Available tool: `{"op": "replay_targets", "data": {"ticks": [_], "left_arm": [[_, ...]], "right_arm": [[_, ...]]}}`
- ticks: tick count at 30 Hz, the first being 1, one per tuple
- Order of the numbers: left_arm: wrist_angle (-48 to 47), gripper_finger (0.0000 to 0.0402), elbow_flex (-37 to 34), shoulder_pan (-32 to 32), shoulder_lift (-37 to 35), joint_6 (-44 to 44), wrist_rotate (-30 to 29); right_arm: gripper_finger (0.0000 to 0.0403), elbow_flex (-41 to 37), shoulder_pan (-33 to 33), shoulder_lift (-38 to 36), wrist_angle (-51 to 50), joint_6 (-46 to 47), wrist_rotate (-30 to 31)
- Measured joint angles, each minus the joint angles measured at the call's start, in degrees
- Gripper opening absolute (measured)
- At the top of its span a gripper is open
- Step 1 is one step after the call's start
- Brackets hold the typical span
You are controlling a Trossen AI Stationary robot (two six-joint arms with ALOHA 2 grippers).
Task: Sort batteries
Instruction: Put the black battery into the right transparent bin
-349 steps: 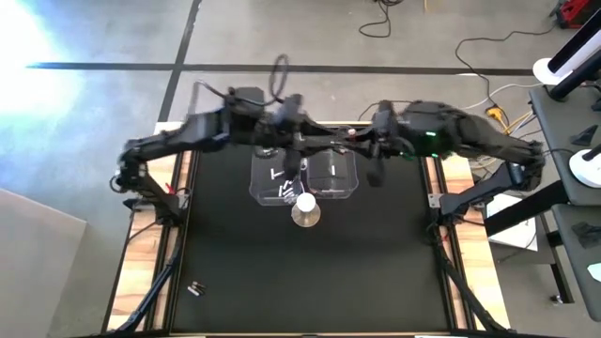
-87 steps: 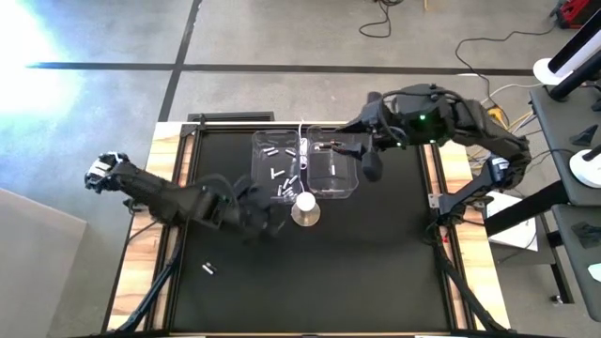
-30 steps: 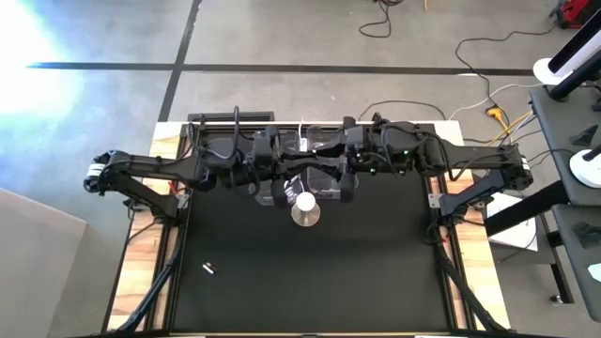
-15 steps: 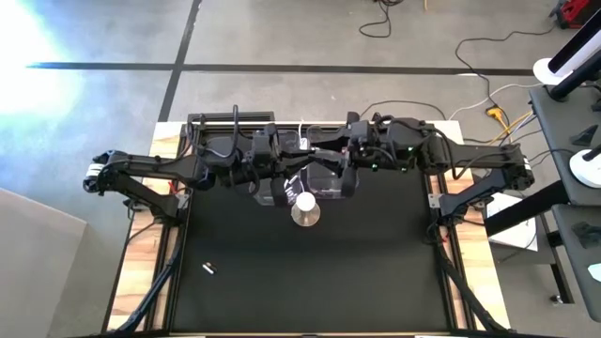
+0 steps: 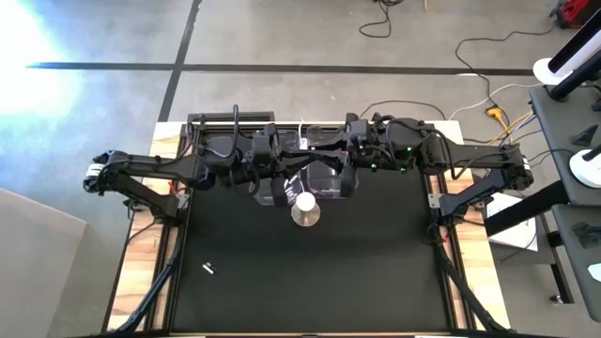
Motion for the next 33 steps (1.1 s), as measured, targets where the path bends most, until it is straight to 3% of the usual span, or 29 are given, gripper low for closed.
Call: {"op": "replay_targets", "data": {"ticks": [6, 11, 16, 19, 25, 33], "left_arm": [[-2.42, 0.0027, 0.21, 0.72, -0.95, -0.3, 0.32], [-18.19, 0.0096, 3.22, 1.22, -6.98, 2.53, -3.35], [-36.51, 0.0156, 4.59, 1.2, -14.65, 2.93, -10.7], [-42.07, 0.0179, 4.3, 1.16, -19.64, 1.31, -15.26], [-50.05, 0.0199, 0.88, 1.2, -27.27, -2.84, -17.39], [-50.64, 0.02, -8.06, 1.2, -32.84, -7.6, -16.95]], "right_arm": [[0.0028, -0.02, 0.0, 0.09, -0.77, -0.51, -0.07], [0.0028, 2.46, -2.74, 0.28, -6.58, -0.51, -0.22], [0.0028, 4.98, -8.63, 1.75, -19.63, 0.78, -0.25], [0.0028, 4.52, -12.45, 3.68, -26.63, 1.83, -2.21], [0.0028, 3.77, -18.52, 11.69, -36.03, 3.61, -6.89], [0.0031, 3.67, -22.8, 23.96, -39.29, -3.97, -15.23]]}}
